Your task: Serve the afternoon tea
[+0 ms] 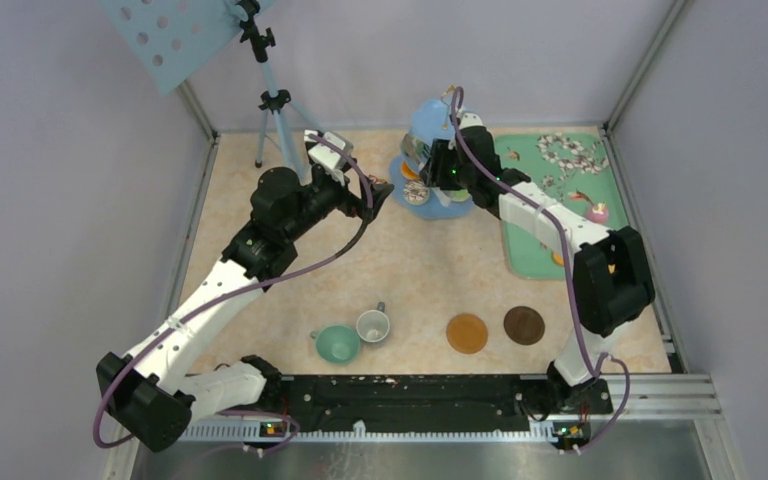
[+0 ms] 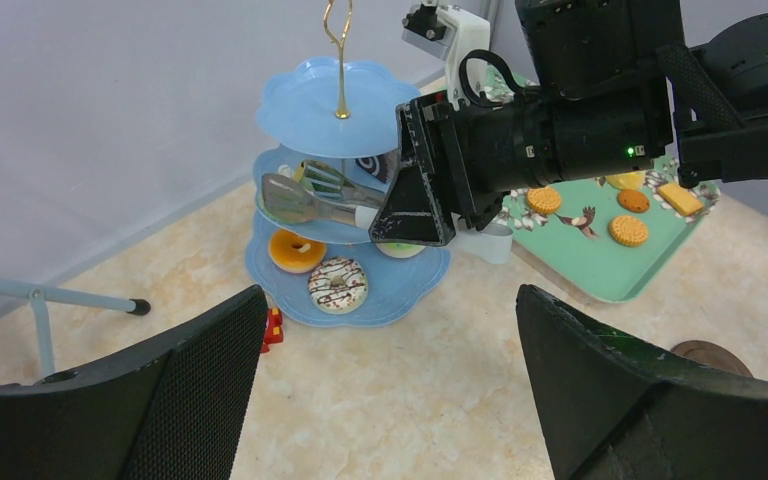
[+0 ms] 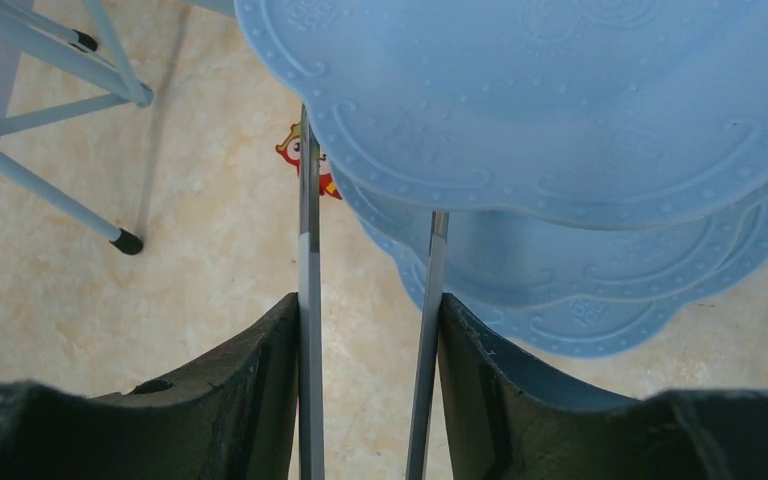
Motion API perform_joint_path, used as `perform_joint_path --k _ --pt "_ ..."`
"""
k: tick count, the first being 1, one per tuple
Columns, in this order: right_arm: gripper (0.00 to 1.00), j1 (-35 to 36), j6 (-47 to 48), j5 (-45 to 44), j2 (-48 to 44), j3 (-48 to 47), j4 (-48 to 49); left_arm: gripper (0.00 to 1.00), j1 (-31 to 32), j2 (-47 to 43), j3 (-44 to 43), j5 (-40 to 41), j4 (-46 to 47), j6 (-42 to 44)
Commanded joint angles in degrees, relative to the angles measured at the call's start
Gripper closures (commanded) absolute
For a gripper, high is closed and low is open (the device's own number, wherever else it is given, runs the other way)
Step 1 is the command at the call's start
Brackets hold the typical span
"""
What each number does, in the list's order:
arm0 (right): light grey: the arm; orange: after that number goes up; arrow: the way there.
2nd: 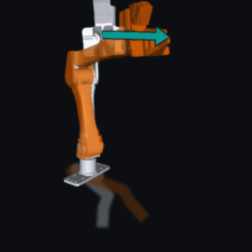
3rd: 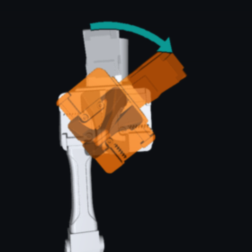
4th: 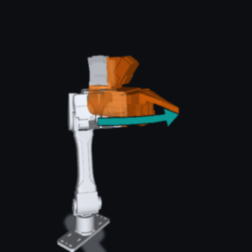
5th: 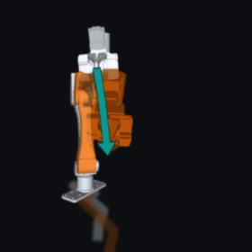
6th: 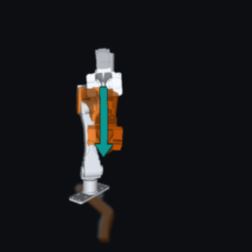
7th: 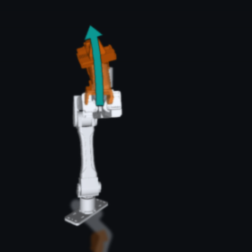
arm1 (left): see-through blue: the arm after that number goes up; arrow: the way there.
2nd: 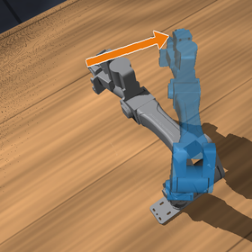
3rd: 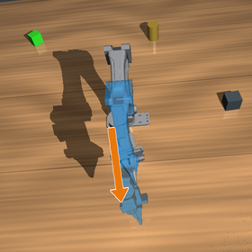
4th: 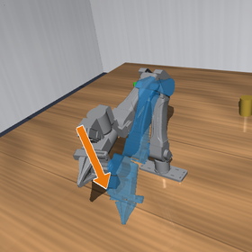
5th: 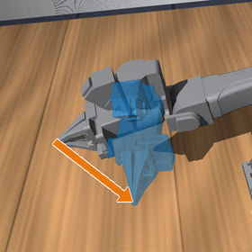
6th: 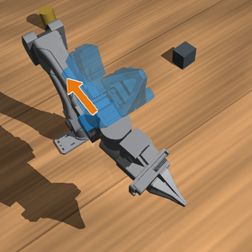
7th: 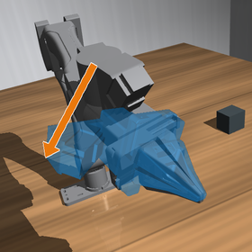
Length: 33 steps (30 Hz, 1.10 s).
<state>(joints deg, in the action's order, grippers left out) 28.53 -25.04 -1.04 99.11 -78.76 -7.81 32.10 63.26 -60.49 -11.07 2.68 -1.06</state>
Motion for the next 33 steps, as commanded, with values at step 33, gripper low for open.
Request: perform_joint_path --k 33 --pt "0.50 2.4 5.1 -3.5 -19.7 7.8 -9.9 0.01 0.3 -0.2 0.4 -0.8 2.8 0.0"
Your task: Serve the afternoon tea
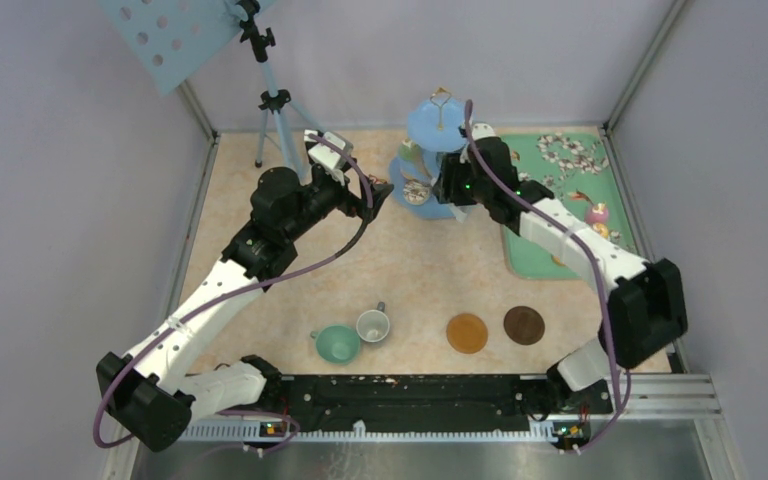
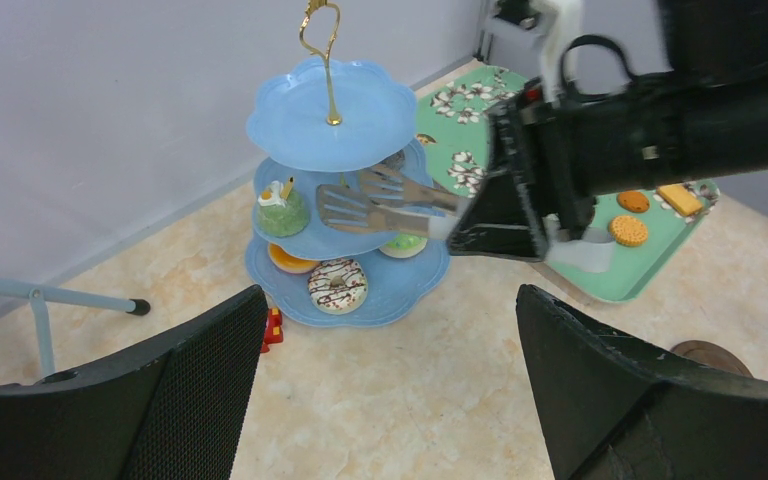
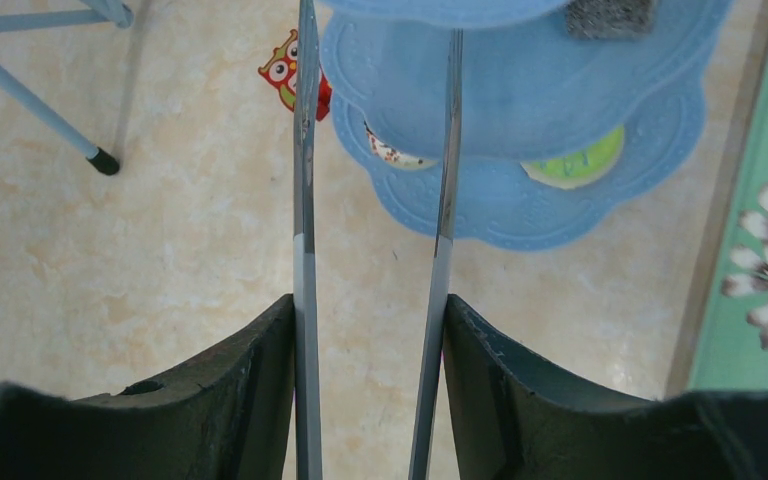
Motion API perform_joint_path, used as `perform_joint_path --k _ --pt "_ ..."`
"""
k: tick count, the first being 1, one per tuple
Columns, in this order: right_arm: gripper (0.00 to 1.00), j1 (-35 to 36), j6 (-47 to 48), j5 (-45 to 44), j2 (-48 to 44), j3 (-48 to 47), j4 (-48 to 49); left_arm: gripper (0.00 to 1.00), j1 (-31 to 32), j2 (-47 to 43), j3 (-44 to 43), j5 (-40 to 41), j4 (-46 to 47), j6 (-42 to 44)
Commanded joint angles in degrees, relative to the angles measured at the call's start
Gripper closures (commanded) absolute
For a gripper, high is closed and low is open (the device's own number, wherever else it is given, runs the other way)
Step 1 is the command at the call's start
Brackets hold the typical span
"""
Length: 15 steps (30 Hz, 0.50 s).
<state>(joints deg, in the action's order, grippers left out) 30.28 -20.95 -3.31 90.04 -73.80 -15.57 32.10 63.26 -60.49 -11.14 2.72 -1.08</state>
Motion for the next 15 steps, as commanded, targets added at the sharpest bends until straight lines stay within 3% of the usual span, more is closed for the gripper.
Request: perform_joint_path --k 1,7,11,15 --pt "0.50 0.7 1.1 -2.2 -13.0 4.8 -3.1 0.01 0.3 -0.1 0.3 -0.7 2.7 0.0" --pt "0.51 -1.1 3.0 -12.9 -26.9 15.3 -9.7 0.01 0.3 -0.3 0.4 -1.1 2.7 -0.1" --pt "0.53 -11.8 1.3 -14.2 -31.8 20.1 -12.7 0.01 0.3 -0.4 0.4 -1.4 2.8 -0.4" --pt "0.53 -23.1 0.0 -12.9 -30.6 20.7 -13.6 0.01 0.4 -0.5 0.4 -1.5 2.8 -0.5"
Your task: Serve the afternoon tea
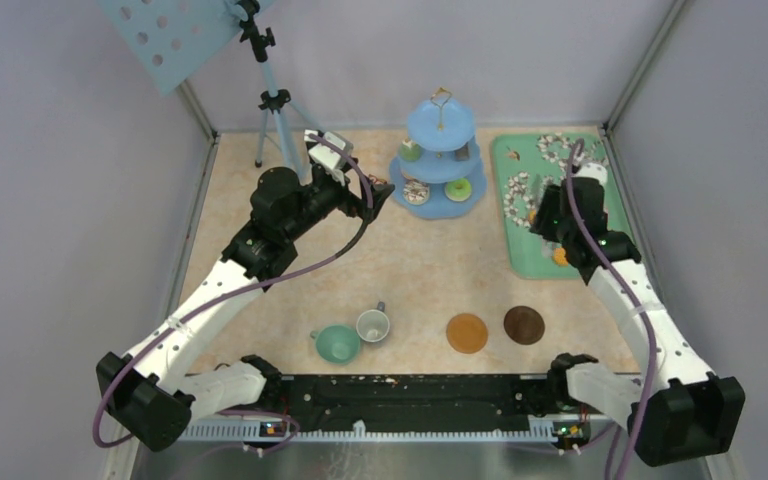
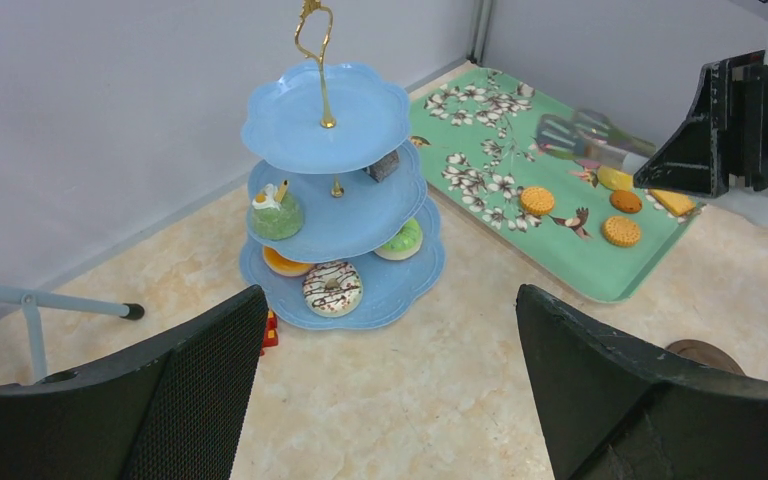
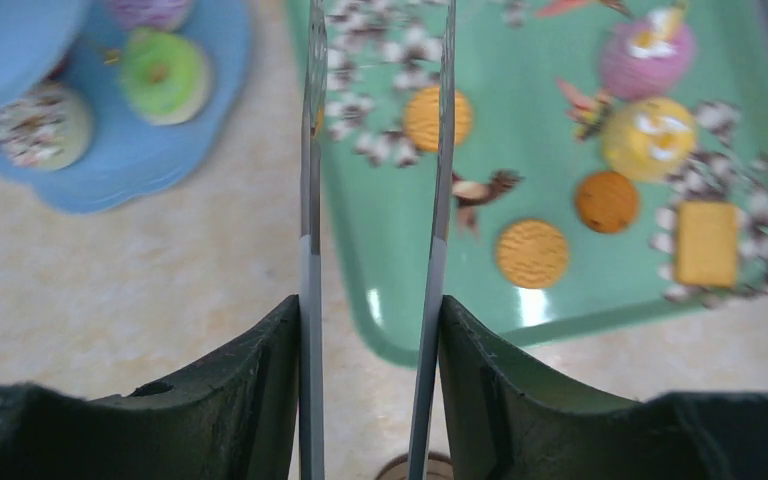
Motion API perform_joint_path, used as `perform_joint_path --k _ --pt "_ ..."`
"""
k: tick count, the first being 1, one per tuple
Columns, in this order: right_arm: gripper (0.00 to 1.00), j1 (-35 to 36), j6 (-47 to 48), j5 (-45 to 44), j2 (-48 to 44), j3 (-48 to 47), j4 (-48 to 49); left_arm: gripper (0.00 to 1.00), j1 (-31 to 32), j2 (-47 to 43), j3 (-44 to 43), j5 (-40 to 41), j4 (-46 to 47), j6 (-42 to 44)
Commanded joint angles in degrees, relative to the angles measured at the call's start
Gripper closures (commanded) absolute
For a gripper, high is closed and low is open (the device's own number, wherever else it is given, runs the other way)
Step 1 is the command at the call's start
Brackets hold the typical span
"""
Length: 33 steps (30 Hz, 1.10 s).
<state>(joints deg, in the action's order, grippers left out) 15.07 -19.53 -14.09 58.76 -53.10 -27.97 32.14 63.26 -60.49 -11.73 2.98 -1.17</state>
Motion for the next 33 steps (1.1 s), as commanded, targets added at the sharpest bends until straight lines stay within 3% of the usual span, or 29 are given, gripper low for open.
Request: perform_joint_path --k 1,5,12,22,33 --pt "0.53 -10.3 -1.7 -1.9 2.6 -0.7 -1.4 0.01 0.4 -0.4 0.4 -0.9 2.6 -0.4" --pt "0.53 -17.6 -2.7 -2.3 8.7 -4.2 -2.7 0.01 0.5 -0.7 0.3 -0.8 2.6 -0.3" --pt "0.51 -24.5 -1.3 -1.4 16.9 -9.5 -2.5 0.01 0.6 -1.0 0.3 -1.1 2.6 -0.4" --pt "0.47 -27.4 1.0 2.1 23.3 -15.1 -3.4 0.01 0.6 -0.7 0.3 -1.2 2.7 -0.6" --pt "0.46 -29.6 2.2 5.0 28.7 -14.8 -1.7 0.01 0.6 -0.3 0.4 -1.1 2.7 -0.6"
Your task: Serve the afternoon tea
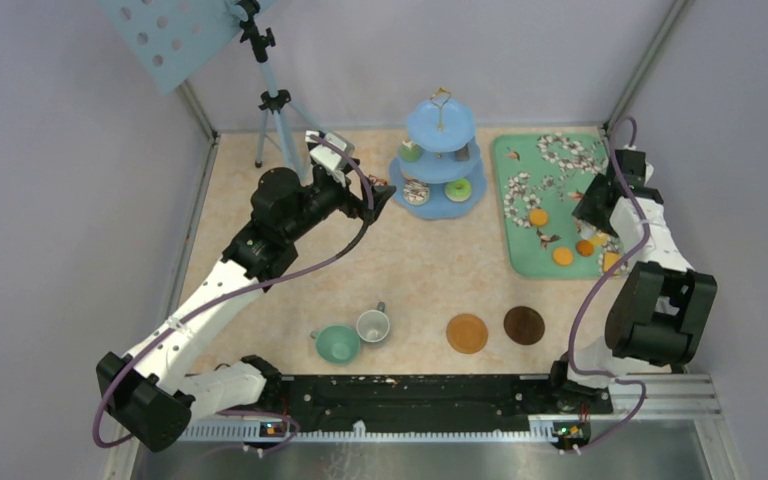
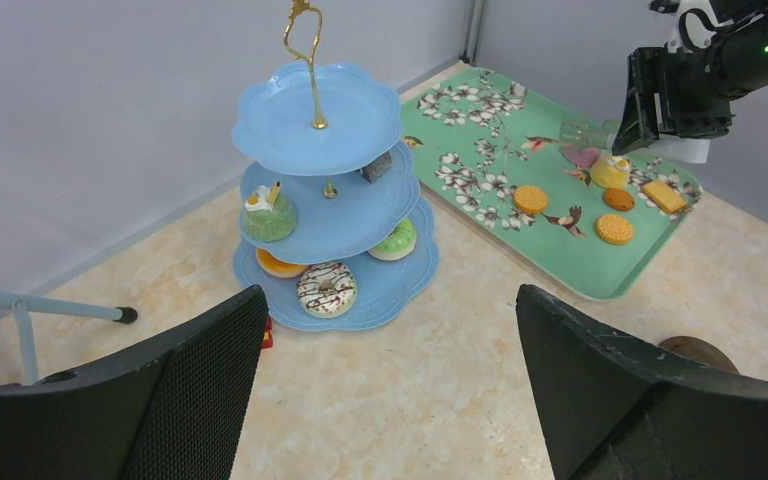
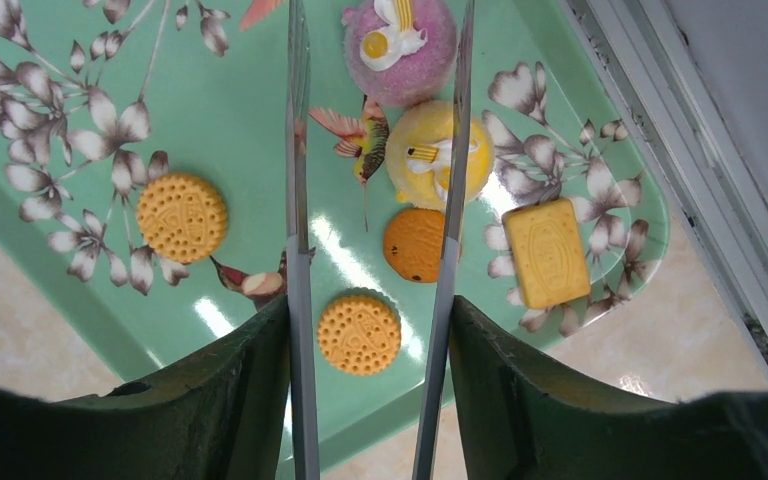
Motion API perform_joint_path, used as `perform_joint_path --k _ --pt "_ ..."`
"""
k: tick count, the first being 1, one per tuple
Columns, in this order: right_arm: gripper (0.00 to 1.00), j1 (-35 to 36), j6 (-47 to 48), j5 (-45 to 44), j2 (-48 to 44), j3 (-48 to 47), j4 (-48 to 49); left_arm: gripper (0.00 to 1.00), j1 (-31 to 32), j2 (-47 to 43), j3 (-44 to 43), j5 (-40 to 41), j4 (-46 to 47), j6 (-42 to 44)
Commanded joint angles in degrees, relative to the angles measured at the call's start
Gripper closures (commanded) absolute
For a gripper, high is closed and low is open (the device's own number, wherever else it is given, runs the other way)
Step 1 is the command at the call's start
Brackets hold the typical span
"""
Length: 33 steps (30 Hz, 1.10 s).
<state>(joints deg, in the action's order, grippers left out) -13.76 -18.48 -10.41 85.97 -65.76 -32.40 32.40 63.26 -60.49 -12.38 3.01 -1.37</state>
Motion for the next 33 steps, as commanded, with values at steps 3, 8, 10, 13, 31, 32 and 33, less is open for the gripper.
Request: perform_joint_path --k 3,8,10,13,31,32,33 --pt "0.47 -1.1 1.5 1.5 2.5 -2.0 4.0 0.01 0.3 -0.3 0.4 -0.3 2.6 -0.2" --pt "0.52 -1.1 1.8 1.2 4.2 -2.1 4.7 0.01 0.3 -0.1 0.4 -0.1 2.6 -0.1" --pt "0.55 -1.1 2.0 0.9 4.5 -2.2 4.8 0.01 0.4 0.0 0.4 0.0 2.6 -0.1" --pt "0.62 -1.1 2.3 2.4 4.1 -1.9 5.3 0.01 0.3 0.1 0.3 -0.1 2.6 -0.1" --pt "0.85 13.2 4.1 13.0 -11.1 1.9 5.7 0.01 0.3 0.8 0.3 0.1 2.5 0.0" --pt "0.85 15.1 3.3 15.6 -12.5 2.9 6.5 0.01 0.3 0.8 0.3 0.0 2.5 -0.1" --pt "0.85 17.6 2.8 18.0 -13.8 3.7 7.5 0.01 0.3 0.7 0.2 0.0 2.5 -0.1"
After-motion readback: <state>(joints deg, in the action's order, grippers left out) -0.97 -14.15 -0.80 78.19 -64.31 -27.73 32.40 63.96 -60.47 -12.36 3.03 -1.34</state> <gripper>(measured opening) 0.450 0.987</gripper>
